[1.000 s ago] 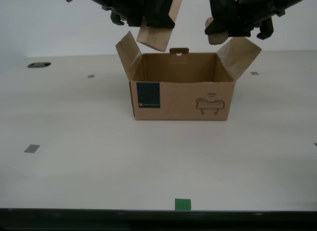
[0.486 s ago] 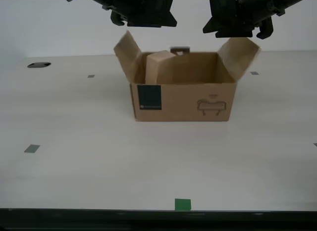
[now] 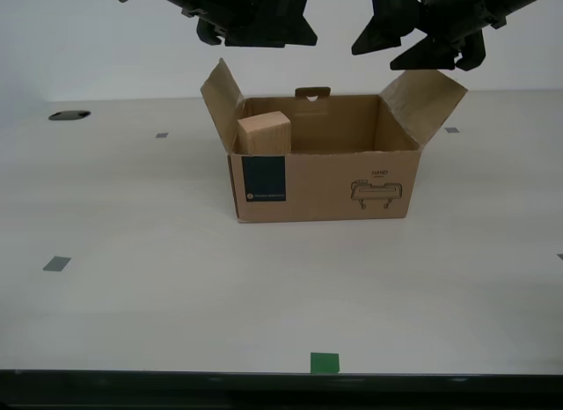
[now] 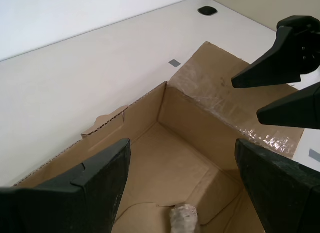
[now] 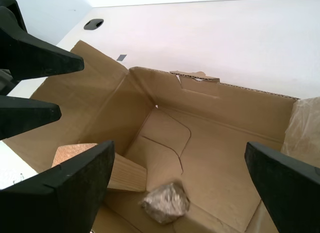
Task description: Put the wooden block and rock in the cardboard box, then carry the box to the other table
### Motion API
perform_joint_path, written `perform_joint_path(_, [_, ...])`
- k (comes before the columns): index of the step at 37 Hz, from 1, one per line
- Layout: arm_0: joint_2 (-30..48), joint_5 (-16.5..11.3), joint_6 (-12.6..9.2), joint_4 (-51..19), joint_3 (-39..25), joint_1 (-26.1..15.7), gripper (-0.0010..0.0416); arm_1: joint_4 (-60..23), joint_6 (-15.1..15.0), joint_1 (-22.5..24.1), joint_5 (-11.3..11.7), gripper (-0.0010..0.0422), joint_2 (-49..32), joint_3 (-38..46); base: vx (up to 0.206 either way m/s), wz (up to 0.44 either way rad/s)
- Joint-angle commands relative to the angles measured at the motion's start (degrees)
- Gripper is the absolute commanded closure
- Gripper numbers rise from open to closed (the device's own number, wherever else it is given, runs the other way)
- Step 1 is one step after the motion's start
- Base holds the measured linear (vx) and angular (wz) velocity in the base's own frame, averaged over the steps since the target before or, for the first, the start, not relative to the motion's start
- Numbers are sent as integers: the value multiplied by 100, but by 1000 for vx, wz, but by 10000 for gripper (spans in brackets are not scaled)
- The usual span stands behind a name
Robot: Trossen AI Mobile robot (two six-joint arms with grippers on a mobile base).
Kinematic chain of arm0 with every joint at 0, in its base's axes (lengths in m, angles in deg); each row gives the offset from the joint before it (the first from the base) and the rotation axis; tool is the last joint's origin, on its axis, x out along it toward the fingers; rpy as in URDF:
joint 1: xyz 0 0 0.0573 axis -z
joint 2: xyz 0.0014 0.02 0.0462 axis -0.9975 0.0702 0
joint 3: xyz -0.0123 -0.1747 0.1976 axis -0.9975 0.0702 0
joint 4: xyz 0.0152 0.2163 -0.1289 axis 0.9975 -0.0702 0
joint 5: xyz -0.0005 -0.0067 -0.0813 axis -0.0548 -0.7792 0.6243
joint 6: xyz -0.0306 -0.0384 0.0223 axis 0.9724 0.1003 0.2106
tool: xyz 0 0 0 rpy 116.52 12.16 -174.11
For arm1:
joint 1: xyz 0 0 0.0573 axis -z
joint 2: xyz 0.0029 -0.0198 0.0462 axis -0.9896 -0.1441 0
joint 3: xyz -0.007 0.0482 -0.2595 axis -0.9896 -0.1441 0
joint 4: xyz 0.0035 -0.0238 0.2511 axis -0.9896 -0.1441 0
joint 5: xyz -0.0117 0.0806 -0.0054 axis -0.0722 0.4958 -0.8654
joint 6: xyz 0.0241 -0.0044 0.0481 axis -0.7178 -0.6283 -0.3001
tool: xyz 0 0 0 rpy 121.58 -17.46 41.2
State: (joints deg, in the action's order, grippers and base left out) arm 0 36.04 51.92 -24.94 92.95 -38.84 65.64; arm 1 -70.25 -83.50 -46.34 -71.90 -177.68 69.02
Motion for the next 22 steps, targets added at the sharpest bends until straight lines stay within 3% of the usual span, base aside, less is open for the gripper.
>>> perform_joint_path(1, [-13,-2,-35,11,-7,-2,32,15,146,2,-22,131,0,0,0,0])
perform_joint_path(15, [-282,2,-138,-155,-7,22,21,7,365,-13,-24,131,122,0,0,0])
perform_joint_path(22, [-776,7,-162,-636,-7,249,29,-28,831,-33,-24,131,411,0,0,0])
